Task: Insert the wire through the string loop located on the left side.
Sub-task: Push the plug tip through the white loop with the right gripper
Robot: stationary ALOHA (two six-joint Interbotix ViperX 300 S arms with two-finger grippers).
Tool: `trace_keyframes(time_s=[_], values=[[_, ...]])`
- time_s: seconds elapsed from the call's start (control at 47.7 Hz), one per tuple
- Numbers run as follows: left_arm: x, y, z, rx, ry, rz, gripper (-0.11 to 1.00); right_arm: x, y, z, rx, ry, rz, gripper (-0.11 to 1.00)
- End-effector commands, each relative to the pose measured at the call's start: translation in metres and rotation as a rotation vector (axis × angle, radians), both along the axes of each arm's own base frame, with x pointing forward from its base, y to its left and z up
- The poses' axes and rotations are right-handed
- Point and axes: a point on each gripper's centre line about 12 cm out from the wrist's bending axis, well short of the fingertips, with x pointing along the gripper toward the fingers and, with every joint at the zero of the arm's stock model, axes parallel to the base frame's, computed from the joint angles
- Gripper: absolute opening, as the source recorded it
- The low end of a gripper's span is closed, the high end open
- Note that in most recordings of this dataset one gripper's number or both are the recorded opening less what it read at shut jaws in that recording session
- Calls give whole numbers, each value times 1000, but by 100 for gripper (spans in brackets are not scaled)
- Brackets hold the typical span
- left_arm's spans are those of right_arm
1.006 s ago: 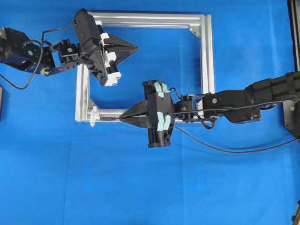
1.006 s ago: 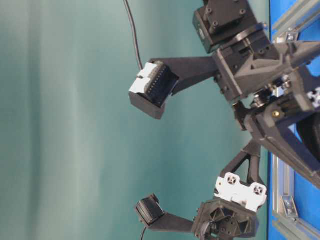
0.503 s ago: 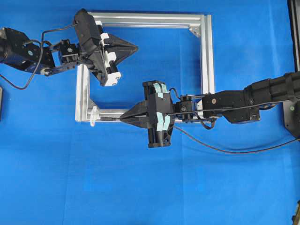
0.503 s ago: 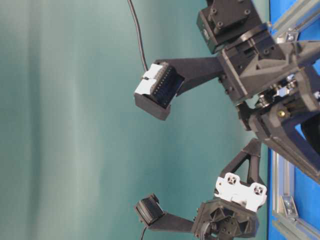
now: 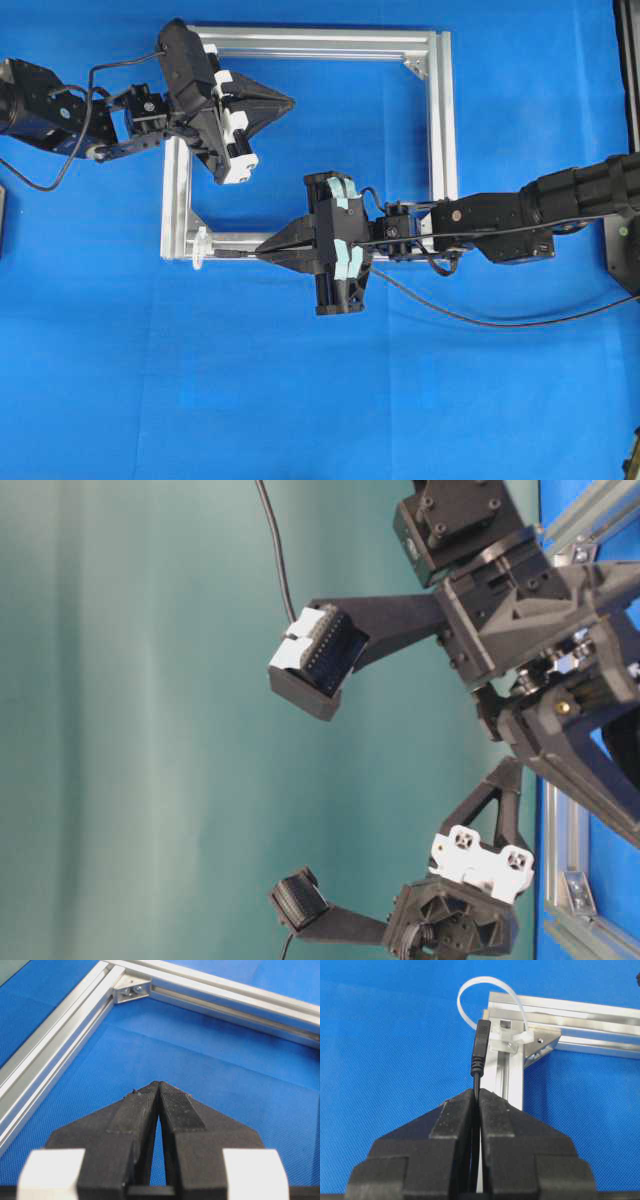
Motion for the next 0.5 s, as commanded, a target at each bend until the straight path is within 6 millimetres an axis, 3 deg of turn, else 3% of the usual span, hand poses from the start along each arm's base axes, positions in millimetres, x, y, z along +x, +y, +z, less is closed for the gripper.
trace_keyframes(time_s=[0.0,0.482], values=[[2,-1,16,13,-47,-5,0,6,0,14,4,-44,-1,0],[2,0,16,14,-47,-3,0,8,0,14,4,-52,-1,0]])
